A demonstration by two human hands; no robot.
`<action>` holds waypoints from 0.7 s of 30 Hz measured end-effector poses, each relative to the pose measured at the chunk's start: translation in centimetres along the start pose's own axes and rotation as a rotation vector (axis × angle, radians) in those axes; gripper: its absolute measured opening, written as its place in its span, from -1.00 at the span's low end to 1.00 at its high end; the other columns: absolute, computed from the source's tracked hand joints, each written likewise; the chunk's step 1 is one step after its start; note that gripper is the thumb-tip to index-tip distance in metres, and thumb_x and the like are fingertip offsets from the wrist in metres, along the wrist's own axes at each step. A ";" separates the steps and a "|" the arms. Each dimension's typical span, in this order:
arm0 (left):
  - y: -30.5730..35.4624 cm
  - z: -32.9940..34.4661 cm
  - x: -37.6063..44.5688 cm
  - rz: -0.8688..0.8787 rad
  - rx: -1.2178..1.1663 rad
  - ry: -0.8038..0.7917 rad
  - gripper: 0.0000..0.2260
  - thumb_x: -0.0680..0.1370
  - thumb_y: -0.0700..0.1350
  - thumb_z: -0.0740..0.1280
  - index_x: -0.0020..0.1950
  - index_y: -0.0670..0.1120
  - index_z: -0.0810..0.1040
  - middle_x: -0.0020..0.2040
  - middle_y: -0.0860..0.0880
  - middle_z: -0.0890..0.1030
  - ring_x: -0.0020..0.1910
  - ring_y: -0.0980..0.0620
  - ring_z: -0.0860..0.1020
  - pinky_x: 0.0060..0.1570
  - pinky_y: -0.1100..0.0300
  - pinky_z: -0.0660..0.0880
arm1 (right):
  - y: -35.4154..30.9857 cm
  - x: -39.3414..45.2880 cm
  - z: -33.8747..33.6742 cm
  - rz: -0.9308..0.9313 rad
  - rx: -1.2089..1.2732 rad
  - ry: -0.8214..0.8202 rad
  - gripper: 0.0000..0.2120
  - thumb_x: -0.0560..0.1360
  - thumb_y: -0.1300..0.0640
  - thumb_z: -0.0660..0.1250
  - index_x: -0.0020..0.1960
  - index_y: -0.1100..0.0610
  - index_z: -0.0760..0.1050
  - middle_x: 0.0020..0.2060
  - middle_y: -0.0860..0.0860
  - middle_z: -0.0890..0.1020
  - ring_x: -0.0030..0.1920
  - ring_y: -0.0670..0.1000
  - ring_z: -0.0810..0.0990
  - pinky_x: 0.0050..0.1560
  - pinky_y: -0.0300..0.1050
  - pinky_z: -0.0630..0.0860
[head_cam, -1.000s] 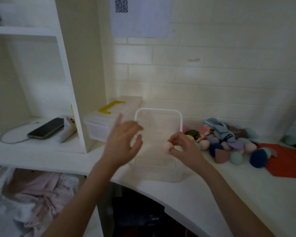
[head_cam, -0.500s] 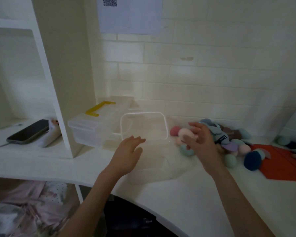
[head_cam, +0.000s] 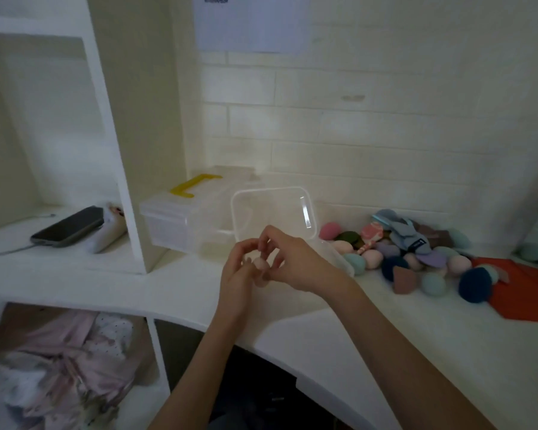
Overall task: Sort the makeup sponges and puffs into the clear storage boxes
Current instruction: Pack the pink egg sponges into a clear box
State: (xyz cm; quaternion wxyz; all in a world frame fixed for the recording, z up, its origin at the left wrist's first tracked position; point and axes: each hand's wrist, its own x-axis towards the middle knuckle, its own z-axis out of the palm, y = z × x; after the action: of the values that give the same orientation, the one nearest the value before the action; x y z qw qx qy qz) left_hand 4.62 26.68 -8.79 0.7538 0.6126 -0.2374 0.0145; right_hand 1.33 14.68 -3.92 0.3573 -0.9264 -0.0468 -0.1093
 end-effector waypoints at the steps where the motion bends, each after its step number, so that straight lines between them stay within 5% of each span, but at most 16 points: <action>1: 0.1 0.0 -0.2 0.012 0.004 0.002 -0.71 0.34 -0.18 0.23 0.02 0.01 0.54 -0.10 0.18 0.63 -0.11 0.24 0.57 -0.15 0.42 0.47 | 0.1 0.1 0.1 0.003 -0.023 -0.002 -0.75 0.37 0.20 0.46 -0.08 0.02 0.41 -0.09 -0.02 0.58 -0.33 -0.07 0.51 -0.41 -0.34 0.42; 7: -0.4 0.3 -0.8 0.066 0.159 0.113 -0.75 0.36 -0.10 0.30 0.02 0.06 0.55 0.22 0.12 0.45 0.26 0.17 0.40 0.13 0.36 0.34 | 0.9 1.1 0.2 0.048 -0.042 -0.027 -0.80 0.34 0.33 0.41 -0.13 0.14 0.45 -0.20 0.18 0.60 -0.40 -0.04 0.54 -0.35 -0.18 0.54; 10: -0.6 0.3 -0.6 0.039 0.258 0.160 -0.80 0.39 -0.01 0.29 -0.01 0.06 0.55 0.24 0.09 0.30 0.30 0.17 0.27 0.06 0.41 0.31 | 1.2 1.7 0.4 0.007 -0.111 0.035 -0.73 0.33 0.25 0.44 -0.12 0.06 0.37 -0.22 0.08 0.61 -0.28 0.03 0.58 -0.22 -0.03 0.57; 14: -0.5 0.5 0.0 -0.027 0.209 0.098 -0.81 0.39 -0.03 0.19 -0.12 0.05 0.58 0.15 0.02 0.35 0.06 0.46 0.35 -0.06 0.51 0.38 | 1.6 2.1 -0.3 0.039 0.127 0.001 -0.72 0.35 0.31 0.45 -0.19 0.05 0.39 -0.16 0.07 0.62 -0.35 -0.01 0.57 -0.33 -0.14 0.57; 18: -0.9 0.6 0.5 -0.084 0.141 0.052 -0.84 0.33 -0.13 0.17 -0.25 -0.06 0.54 -0.19 -0.08 0.55 -0.18 0.10 0.49 -0.22 0.27 0.39 | 2.3 2.1 -1.4 0.113 0.168 -0.090 -0.75 0.35 0.35 0.45 -0.13 0.10 0.45 -0.18 0.04 0.70 -0.28 -0.06 0.61 -0.21 -0.13 0.58; 21: -1.0 0.1 0.6 -0.099 0.152 0.018 -0.87 0.36 -0.12 0.20 -0.23 -0.07 0.54 -0.30 -0.02 0.54 -0.28 0.10 0.45 -0.28 0.28 0.35 | 2.5 2.0 -1.9 0.134 0.153 -0.144 -0.81 0.41 0.35 0.39 -0.03 0.16 0.48 -0.16 0.02 0.71 -0.21 -0.10 0.62 -0.18 -0.20 0.55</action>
State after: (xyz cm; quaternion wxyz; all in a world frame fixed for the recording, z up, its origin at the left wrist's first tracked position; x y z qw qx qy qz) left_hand 5.44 26.17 -9.49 0.7069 0.6790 -0.1981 0.0008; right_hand 3.31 11.56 -3.66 0.4291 -0.9029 -0.0188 -0.0144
